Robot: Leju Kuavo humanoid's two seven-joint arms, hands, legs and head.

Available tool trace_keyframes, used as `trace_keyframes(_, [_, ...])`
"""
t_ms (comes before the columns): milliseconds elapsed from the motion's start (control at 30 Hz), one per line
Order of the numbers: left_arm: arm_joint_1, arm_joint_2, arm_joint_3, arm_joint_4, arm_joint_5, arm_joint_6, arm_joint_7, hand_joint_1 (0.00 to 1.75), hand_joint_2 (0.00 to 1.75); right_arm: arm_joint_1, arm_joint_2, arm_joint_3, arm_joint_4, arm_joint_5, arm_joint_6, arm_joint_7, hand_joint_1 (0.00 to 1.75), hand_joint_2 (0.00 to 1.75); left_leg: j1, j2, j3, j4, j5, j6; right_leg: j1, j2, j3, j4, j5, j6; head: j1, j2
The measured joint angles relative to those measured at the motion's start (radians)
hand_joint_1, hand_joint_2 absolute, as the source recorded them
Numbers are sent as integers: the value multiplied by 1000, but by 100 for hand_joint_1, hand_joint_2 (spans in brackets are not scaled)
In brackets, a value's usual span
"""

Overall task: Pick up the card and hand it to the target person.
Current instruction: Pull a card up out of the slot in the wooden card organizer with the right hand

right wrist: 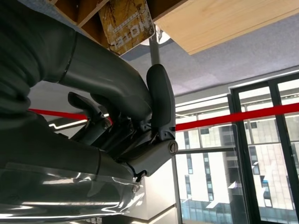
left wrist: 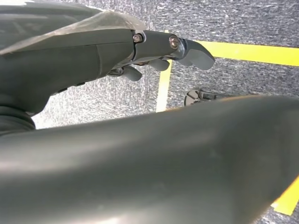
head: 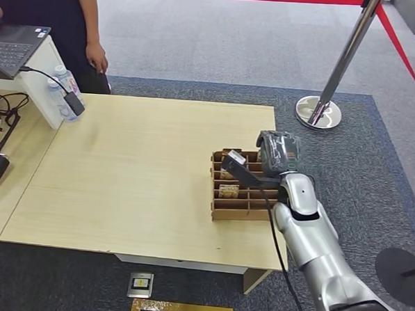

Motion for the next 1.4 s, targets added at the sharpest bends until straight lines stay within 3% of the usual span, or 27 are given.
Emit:
trace_keyframes(400, [1, 0, 10, -2, 9, 6, 3, 0, 0, -32, 18, -13, 67, 8, -20, 8, 148, 175, 0, -1, 0, 0, 0, 0, 0, -1, 1, 0, 0, 0, 0, 0])
trace_keyframes(567, [2, 0, 12, -3, 11, 8, 4, 0, 0, -21, 20, -20, 62, 13, -36, 5, 115, 175, 0, -1, 0, 0, 0, 0, 0, -1, 1, 0, 0, 0, 0, 0])
trace_keyframes(667, [2, 1, 13, -2, 11, 7, 3, 0, 0, -10, 14, -23, 51, 11, -41, -3, 127, 175, 0, -1, 0, 0, 0, 0, 0, -1, 0, 0, 0, 0, 0, 0])
trace_keyframes(867, [4, 0, 14, 0, 12, 7, 3, 0, 0, 2, 9, -25, 33, 9, -45, -12, 79, 175, 0, -2, 0, 0, 0, 0, 0, -2, 1, -1, 0, 0, 0, 0])
trace_keyframes(1000, [4, -1, 16, 1, 14, 9, 3, 0, 0, 5, 7, -26, 24, 12, -42, -10, 63, 175, 0, -2, 0, 0, 0, 0, 0, -2, 1, 0, -1, 0, 0, 0])
trace_keyframes(1033, [4, -1, 17, 1, 14, 9, 4, 0, 0, 5, 6, -26, 24, 12, -42, -10, 62, 175, 0, -2, 0, 0, 0, 0, 0, -2, 0, 0, 0, 0, 0, 0])
trace_keyframes(1133, [4, -2, 18, 1, 15, 10, 5, 0, 0, 3, 6, -27, 23, 13, -42, -11, 82, 175, 0, -2, 0, 0, 0, 0, 0, -2, 0, -1, 0, 0, 0, 0])
trace_keyframes(1233, [5, -2, 19, 1, 16, 11, 6, 0, 0, 2, 5, -27, 23, 13, -43, -10, 71, 175, 0, -2, 0, 0, 0, 0, 0, -2, 0, 0, 0, 0, 0, 0])
trace_keyframes(1300, [5, -2, 19, 1, 16, 12, 5, 0, 0, 1, 5, -28, 26, 13, -42, -8, 73, 175, 0, -2, 0, 0, 0, 0, 0, -2, 0, 0, 0, 0, 0, 0])
trace_keyframes(1400, [5, -3, 20, 1, 16, 11, 5, 0, 0, -1, 3, -31, 34, 15, -40, -4, 92, 175, 0, -2, 0, 0, 0, 0, 0, -2, 0, 0, 0, 0, 0, 0])
